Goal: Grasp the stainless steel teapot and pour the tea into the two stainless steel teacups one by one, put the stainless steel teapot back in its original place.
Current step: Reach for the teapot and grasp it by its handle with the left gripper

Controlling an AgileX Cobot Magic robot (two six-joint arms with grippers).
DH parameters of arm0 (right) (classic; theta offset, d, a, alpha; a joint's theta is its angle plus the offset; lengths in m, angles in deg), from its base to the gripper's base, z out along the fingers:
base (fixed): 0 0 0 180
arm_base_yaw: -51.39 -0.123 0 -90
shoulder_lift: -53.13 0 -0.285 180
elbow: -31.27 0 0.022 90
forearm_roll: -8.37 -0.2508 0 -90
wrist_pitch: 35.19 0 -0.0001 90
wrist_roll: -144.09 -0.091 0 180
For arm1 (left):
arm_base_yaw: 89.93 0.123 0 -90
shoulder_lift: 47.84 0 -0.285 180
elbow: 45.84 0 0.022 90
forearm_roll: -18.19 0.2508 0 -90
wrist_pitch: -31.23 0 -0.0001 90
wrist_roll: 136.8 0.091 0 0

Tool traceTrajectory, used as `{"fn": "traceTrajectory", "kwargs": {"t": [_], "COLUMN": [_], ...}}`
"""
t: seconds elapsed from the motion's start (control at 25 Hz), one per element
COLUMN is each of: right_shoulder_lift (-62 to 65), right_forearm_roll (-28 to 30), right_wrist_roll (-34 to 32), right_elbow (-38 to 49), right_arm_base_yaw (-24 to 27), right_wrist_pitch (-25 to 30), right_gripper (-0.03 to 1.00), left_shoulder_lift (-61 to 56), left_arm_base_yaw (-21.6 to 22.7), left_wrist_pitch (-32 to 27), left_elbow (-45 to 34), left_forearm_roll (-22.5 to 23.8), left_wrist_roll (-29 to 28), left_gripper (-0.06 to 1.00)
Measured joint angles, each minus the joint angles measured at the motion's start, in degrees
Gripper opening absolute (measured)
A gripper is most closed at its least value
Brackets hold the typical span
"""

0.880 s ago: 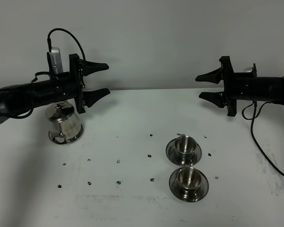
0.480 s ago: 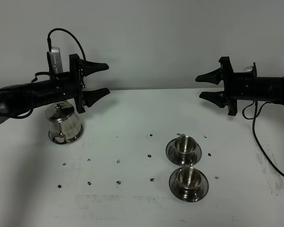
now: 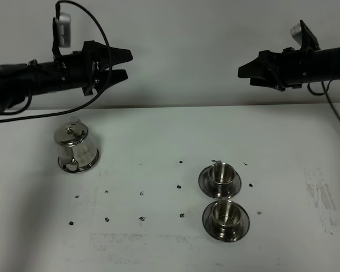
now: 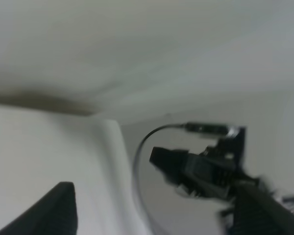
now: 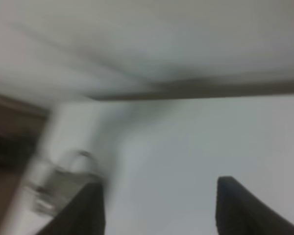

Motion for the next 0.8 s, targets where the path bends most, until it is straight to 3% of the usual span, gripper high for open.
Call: {"fn": "traceTrajectory", "kwargs": {"t": [0.24, 0.36, 0.56, 0.8], "right_shoulder_lift": [1.14, 2.95, 9.40, 17.53], "right_forearm_roll": [29.78, 40.24, 49.35, 54.45], "right_wrist_roll": [-7.48, -10.69, -14.89, -15.65], "right_elbow": [-9.74, -9.81, -3.83, 9.42], "right_arm_base_yaw": [-0.97, -1.03, -1.45, -4.63], "right_wrist_pitch": [3.58, 4.42, 4.08, 3.77], "right_gripper": [0.47, 0.46, 0.45, 0.45], "left_shoulder_lift": [-2.90, -4.25, -5.56, -12.57], "left_arm_base_yaw": [-1.26, -2.81, -3.97, -4.08], "left_wrist_pitch": [-1.10, -1.20, -1.36, 0.84], "left_elbow": [12.14, 13.97, 13.41, 1.92], "left_forearm_roll": [26.98, 39.26, 47.42, 57.23], "left_wrist_roll": [0.28, -1.20, -3.61, -3.75], "left_gripper": [0.62, 0.62, 0.62, 0.62]}}
